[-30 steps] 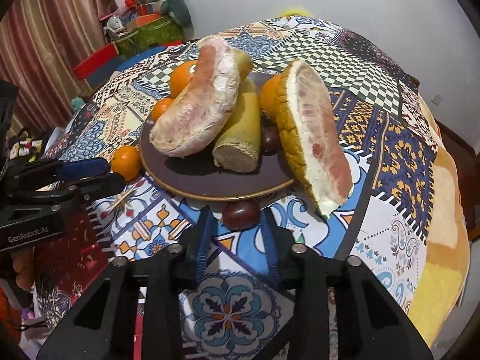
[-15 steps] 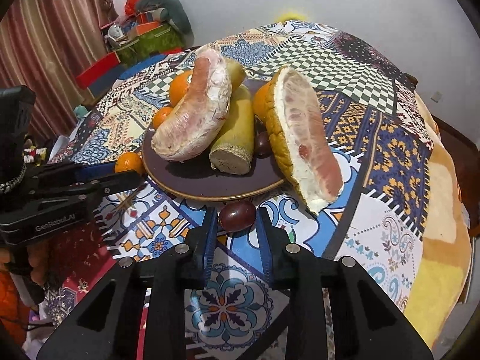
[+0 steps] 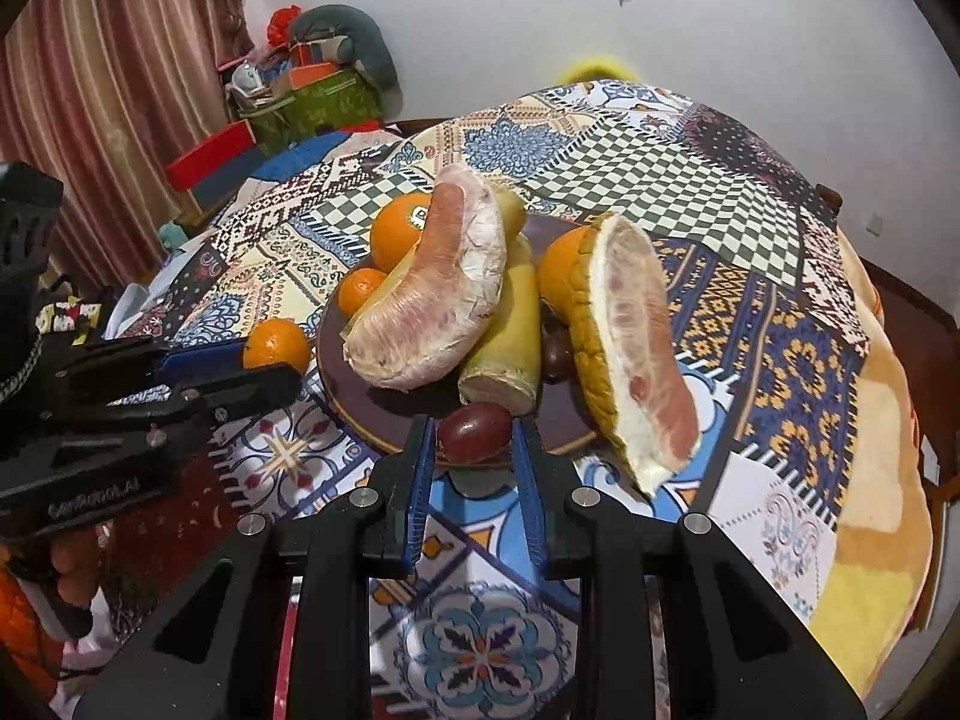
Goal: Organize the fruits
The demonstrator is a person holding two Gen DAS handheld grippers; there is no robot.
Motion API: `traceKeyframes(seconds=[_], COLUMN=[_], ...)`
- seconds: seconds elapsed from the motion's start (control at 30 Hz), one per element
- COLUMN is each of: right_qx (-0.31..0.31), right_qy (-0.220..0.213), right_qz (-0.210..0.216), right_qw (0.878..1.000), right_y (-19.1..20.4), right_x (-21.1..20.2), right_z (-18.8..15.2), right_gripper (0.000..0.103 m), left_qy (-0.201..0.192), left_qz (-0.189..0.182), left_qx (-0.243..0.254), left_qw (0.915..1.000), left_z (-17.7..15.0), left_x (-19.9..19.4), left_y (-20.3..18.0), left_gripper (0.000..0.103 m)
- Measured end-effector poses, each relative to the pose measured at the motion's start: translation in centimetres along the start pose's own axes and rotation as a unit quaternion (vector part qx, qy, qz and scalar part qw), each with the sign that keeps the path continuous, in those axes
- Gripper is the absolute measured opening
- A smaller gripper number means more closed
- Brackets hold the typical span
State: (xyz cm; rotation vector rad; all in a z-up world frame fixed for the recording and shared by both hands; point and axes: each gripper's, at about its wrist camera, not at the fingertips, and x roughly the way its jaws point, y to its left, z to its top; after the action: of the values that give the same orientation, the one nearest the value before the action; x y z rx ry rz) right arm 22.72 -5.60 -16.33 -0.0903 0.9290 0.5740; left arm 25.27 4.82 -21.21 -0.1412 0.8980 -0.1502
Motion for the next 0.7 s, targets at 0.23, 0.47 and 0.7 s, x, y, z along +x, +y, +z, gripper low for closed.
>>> traceKeyframes(seconds=[0.23, 0.47, 0.7], right_qx=[-0.005, -0.004, 0.011], right_qy=[0.008, 0.001, -0.024], right_qz=[0.003, 0.0, -0.011], right_qw=[1.0, 1.0, 1.0], right_y=[0.1, -0.9, -2.6], right_x=[0.8, -0.4, -1.6], right_z=[0.1, 0.3, 1.3], right_gripper=[0.025, 0.026, 0.038], left_qy=[0.013, 0.012, 0.017], left_qz=[-0.008, -0.007, -0.009], left_qx=[0.001, 0.006, 0.004], left_qw=[0.9999, 0.9999, 0.9998], left_z=[0.0, 0.2, 0.2], left_x=[1.4, 1.9, 2.5], left_y=[-0.5, -0.5, -0.3], left_gripper=[0.033, 0.033, 0.034])
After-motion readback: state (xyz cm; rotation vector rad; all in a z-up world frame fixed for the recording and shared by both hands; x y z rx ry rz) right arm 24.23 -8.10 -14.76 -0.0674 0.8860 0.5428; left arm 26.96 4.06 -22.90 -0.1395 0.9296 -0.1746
